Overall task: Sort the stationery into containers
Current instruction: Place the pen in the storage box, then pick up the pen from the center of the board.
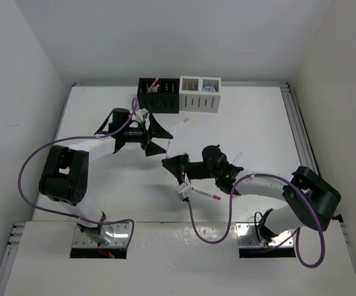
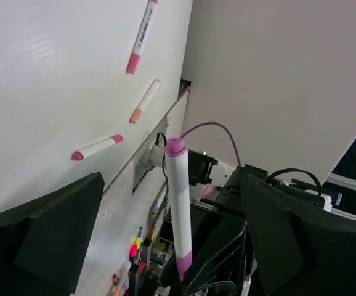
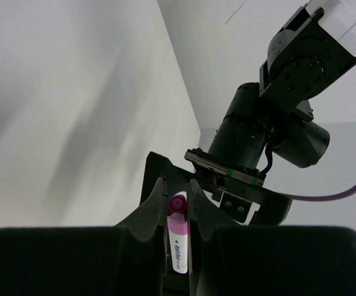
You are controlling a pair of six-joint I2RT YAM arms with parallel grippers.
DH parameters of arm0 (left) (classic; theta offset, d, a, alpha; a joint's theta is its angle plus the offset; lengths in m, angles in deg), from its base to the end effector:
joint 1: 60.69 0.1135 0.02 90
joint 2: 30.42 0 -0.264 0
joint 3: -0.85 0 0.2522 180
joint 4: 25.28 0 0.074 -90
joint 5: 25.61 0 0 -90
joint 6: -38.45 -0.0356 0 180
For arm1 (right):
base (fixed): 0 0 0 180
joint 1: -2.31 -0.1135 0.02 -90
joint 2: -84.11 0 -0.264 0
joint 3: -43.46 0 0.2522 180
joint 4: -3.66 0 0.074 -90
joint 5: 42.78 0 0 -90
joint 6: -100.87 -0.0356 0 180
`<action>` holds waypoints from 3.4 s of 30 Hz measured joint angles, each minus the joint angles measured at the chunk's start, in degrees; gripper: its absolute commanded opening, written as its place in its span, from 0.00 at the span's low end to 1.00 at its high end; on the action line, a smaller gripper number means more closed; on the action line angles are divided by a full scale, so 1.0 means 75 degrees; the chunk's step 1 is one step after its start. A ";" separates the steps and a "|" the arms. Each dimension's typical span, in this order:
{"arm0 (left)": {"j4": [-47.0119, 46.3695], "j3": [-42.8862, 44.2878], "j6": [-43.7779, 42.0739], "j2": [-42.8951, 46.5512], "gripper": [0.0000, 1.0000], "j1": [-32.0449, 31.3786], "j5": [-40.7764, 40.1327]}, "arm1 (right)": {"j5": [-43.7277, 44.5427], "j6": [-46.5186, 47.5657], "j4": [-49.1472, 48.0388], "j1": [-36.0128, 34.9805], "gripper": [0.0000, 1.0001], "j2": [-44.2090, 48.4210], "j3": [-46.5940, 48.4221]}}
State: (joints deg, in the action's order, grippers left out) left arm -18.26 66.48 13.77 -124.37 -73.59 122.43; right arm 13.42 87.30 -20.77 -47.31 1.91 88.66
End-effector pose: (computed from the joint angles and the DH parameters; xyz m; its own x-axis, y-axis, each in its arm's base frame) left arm 0.3207 -0.1044 0.2035 -0.9558 -0.2745 0.1053 -0.1813 0.2683 -0.9461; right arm 0.1706 0.2312 0.2007 0.9242 -0.1602 -0.3467 -0.3681 -0.1319 -0.9204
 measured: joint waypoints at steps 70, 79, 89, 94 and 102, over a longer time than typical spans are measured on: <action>0.1626 0.4934 -1.0652 -0.4080 0.60 -0.1539 -0.5563 | 0.1408 -1.4545 0.3325 0.6749 0.44 -0.0685 0.5499; 0.2492 0.5974 -1.0675 -0.4803 0.38 -0.1542 -0.6274 | 0.0793 -1.4848 0.3993 0.7093 0.38 -0.0592 0.4701; 0.3270 0.5528 -1.1109 -0.4386 0.01 -0.1801 -0.6190 | 0.0402 -1.4904 0.4147 0.7006 0.35 -0.0562 0.4771; 0.3343 0.3955 -1.1063 -0.3279 0.00 -0.1950 -0.5770 | 0.0367 -1.4825 0.4363 0.6834 0.48 -0.0353 0.4712; 0.2591 0.1693 -0.9381 -0.0347 0.00 -0.1145 -0.3821 | 0.0245 -1.5303 0.4363 0.5750 0.67 0.0277 0.3736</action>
State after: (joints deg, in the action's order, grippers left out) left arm 1.17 79.18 -56.59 -126.98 -82.18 93.78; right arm 15.25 -27.48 11.95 -4.19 3.99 116.69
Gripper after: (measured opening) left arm 0.165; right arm 0.622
